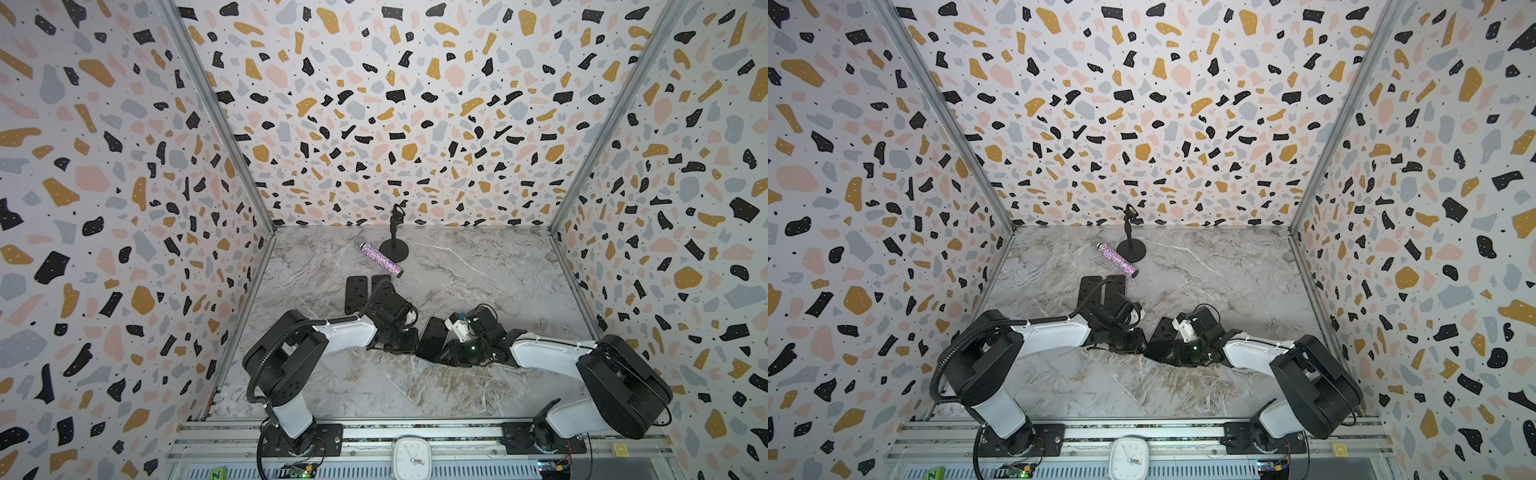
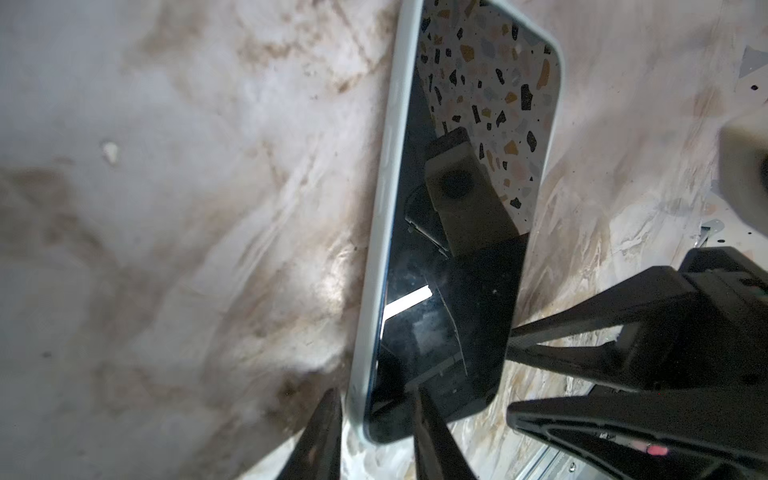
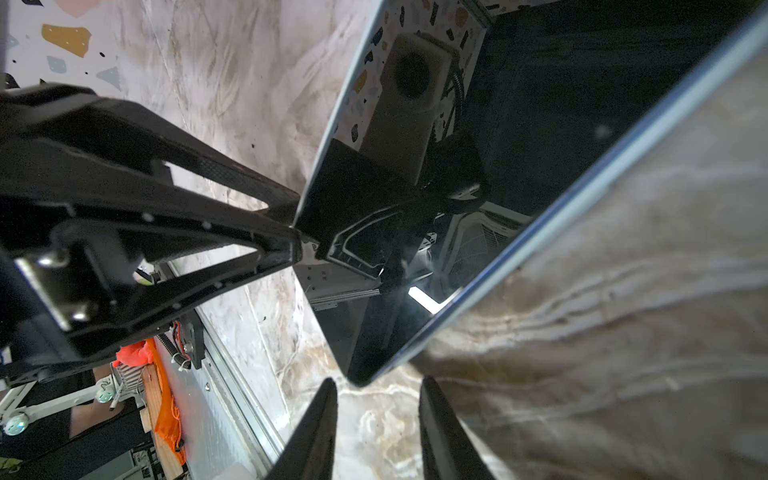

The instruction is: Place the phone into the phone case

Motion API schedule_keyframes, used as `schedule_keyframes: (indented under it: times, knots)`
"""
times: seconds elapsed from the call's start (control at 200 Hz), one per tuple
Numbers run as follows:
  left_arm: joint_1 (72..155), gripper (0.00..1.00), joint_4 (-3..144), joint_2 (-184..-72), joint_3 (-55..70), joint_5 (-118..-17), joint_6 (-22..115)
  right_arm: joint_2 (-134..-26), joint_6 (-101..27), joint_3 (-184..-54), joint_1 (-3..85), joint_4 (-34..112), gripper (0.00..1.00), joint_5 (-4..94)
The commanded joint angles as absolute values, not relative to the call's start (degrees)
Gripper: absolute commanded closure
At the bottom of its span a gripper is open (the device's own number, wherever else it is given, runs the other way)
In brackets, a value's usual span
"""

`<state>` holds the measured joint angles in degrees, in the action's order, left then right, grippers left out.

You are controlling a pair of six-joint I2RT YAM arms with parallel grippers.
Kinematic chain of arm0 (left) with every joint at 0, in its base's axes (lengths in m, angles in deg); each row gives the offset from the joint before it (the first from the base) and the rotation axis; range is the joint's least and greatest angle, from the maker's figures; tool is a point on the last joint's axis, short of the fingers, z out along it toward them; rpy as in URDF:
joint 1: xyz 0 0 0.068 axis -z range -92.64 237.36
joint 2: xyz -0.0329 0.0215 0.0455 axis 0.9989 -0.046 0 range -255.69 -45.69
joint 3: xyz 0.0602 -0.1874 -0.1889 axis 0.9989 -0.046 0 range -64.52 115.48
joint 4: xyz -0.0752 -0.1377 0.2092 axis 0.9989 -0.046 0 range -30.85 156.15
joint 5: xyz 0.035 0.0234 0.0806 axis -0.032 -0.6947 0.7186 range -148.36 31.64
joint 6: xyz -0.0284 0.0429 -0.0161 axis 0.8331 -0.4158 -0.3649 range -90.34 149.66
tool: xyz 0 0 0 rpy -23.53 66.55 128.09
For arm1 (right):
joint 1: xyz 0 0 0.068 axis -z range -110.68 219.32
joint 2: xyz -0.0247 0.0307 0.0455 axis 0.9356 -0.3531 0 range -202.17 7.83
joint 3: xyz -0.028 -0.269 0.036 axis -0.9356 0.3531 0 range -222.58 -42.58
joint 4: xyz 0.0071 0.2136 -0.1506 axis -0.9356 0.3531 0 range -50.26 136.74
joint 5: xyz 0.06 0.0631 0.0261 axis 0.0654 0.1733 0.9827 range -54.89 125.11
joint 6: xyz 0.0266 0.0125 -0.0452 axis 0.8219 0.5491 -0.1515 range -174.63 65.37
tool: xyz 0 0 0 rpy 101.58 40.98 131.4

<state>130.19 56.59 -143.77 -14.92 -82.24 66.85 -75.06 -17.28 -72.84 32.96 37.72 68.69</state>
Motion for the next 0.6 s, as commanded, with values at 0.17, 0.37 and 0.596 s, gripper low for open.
schedule_keyframes:
  times: [0.17,0.37,0.596]
  knots:
    - [130.01,0.7,60.94,-144.9,-17.57,-84.28,68.95,-76.74,-17.01,-72.81,32.76,35.4,0.68,70.35]
    - [130.09,0.71,61.43,-144.93,-17.93,-84.5,69.13,-78.39,-16.83,-72.73,32.63,33.42,0.74,71.22]
    - [130.09,0.71,61.84,-145.15,-18.12,-84.58,69.3,-79.52,-16.66,-72.03,32.6,32.2,0.81,71.62]
